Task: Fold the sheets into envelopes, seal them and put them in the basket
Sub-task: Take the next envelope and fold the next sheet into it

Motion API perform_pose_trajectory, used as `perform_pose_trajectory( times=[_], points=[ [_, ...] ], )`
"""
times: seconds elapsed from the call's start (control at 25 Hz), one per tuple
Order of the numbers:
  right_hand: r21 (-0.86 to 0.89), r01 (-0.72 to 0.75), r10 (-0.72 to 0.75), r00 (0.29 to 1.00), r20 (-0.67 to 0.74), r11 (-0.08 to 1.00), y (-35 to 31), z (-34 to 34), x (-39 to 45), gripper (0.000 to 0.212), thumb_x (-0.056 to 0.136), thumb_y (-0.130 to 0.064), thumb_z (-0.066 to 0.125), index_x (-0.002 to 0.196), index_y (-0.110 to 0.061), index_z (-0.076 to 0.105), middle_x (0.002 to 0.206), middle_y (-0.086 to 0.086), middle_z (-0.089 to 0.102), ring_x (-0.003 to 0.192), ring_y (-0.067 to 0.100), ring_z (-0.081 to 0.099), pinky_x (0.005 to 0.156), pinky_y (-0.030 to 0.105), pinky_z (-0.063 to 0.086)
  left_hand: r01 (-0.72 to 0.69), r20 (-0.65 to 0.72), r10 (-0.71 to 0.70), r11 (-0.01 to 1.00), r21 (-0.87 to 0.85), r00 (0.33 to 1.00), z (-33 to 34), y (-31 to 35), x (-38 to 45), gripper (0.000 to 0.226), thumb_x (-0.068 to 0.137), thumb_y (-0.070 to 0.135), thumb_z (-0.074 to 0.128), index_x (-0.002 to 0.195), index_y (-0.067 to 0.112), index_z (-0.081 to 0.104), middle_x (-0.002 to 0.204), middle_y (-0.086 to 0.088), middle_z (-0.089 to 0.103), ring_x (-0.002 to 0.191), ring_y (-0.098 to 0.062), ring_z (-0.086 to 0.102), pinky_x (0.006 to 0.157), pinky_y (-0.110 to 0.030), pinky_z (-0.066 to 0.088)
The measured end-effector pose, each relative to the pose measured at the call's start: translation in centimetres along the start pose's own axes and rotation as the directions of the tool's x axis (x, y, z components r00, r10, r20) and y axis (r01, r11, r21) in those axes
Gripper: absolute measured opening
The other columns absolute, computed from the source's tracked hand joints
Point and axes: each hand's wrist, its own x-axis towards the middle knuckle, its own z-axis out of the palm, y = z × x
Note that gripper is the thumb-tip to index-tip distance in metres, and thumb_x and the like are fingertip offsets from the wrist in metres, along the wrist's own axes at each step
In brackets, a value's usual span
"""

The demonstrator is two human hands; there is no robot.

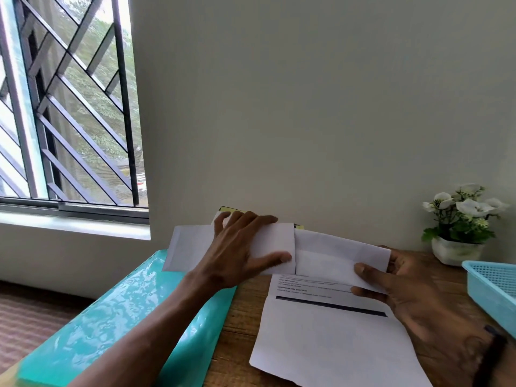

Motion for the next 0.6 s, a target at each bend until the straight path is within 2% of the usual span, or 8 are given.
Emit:
perform_pose_trajectory(
  times=[0.08,0.16,0.32,0.4,0.48,0.6],
  points=[
    [0.024,-0.013,0.014,0.999,-0.035,1.0,0.0,-0.2,0.2,0.022,0.085,0.004,0.073,0.106,-0.006,0.07,0.11,0.018,0.072,0.091,0.035,0.073,0.056,0.034,0.064,-0.044,0.131,0.029,0.992,0.116,0.991,-0.1,-0.3,-0.2,0.107,0.071,0.098,0.05,0.159,0.04,0.027,0.148,0.012,0.045,0.14,-0.01,0.036,0.128,-0.053,0.006],
    [0.005,-0.021,0.022,0.999,-0.048,1.0,-0.2,-0.1,0.2,0.021,0.087,0.003,0.072,0.105,-0.007,0.07,0.108,0.016,0.072,0.093,0.035,0.072,0.054,0.034,0.064,-0.088,0.176,0.056,0.98,0.179,0.983,0.3,-0.4,-0.2,0.116,0.071,0.094,0.056,0.163,0.036,0.016,0.152,0.008,0.041,0.143,-0.014,0.033,0.129,-0.052,-0.001],
    [-0.057,-0.031,0.028,0.999,-0.04,0.998,-0.2,0.2,0.0,0.024,0.086,0.002,0.074,0.108,-0.008,0.069,0.109,0.016,0.072,0.095,0.037,0.071,0.055,0.036,0.065,-0.155,0.167,0.126,0.972,0.176,0.978,1.1,0.3,-0.2,0.106,0.074,0.086,0.059,0.16,0.036,0.023,0.144,0.007,0.046,0.137,-0.015,0.039,0.128,-0.052,0.005],
    [-0.09,-0.011,0.009,1.0,-0.026,0.996,-0.2,0.4,-0.1,0.031,0.084,-0.004,0.078,0.114,-0.007,0.07,0.109,0.015,0.075,0.095,0.037,0.075,0.062,0.04,0.066,-0.187,0.158,0.158,0.964,0.188,0.975,1.5,0.8,-0.2,0.104,0.074,0.088,0.057,0.159,0.036,0.026,0.142,0.007,0.047,0.135,-0.014,0.039,0.127,-0.054,0.008],
    [-0.129,0.018,-0.02,1.0,-0.012,0.991,-0.3,0.6,-0.2,0.04,0.079,-0.013,0.083,0.117,-0.015,0.071,0.106,0.009,0.078,0.093,0.032,0.078,0.07,0.045,0.066,-0.183,0.118,0.162,0.964,0.194,0.98,1.7,1.0,-0.2,0.103,0.075,0.087,0.058,0.158,0.034,0.03,0.141,0.006,0.049,0.134,-0.015,0.041,0.127,-0.054,0.011],
    [-0.138,0.03,-0.046,0.992,-0.114,0.99,-0.3,0.6,0.0,0.043,0.076,-0.019,0.087,0.115,-0.021,0.068,0.097,0.006,0.081,0.085,0.031,0.079,0.075,0.048,0.064,-0.131,0.02,0.13,0.971,0.201,0.991,1.7,0.4,-0.2,0.101,0.075,0.083,0.062,0.157,0.03,0.036,0.137,0.005,0.051,0.132,-0.02,0.046,0.124,-0.058,0.016]
  ],
)
